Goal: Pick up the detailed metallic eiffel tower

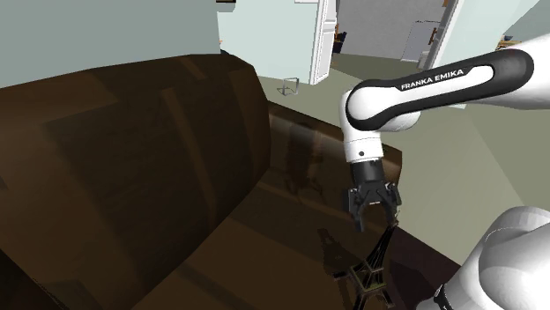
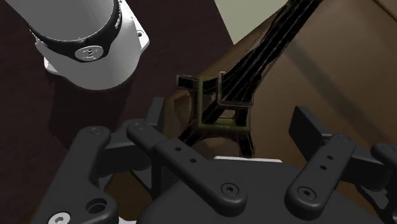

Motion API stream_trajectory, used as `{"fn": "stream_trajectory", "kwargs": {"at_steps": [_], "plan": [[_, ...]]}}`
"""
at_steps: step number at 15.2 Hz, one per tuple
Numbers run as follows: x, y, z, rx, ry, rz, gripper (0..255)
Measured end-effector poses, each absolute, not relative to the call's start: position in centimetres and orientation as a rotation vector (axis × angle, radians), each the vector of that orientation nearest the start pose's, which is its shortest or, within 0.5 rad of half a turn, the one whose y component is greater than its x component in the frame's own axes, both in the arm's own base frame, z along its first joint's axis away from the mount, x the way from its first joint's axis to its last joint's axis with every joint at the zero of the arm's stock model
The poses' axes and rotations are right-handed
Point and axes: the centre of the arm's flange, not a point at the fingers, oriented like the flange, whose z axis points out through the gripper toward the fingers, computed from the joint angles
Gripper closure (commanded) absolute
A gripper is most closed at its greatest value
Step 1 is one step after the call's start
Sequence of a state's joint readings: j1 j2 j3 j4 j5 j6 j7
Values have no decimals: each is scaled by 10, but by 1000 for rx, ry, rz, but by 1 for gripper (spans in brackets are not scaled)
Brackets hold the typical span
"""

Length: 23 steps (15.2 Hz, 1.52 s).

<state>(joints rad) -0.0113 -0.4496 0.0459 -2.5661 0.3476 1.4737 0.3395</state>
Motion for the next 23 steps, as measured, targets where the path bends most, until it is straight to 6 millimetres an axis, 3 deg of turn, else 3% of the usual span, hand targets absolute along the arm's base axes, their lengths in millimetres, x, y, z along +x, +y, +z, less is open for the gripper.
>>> {"fn": "stream_trajectory", "kwargs": {"at_steps": [4,12,13,23], "plan": [[307,69,344,-2582,670,1161,0],[304,70,304,-2560,690,1186,0],[305,71,302,-2560,690,1185,255],[305,71,301,-2561,690,1185,255]]}}
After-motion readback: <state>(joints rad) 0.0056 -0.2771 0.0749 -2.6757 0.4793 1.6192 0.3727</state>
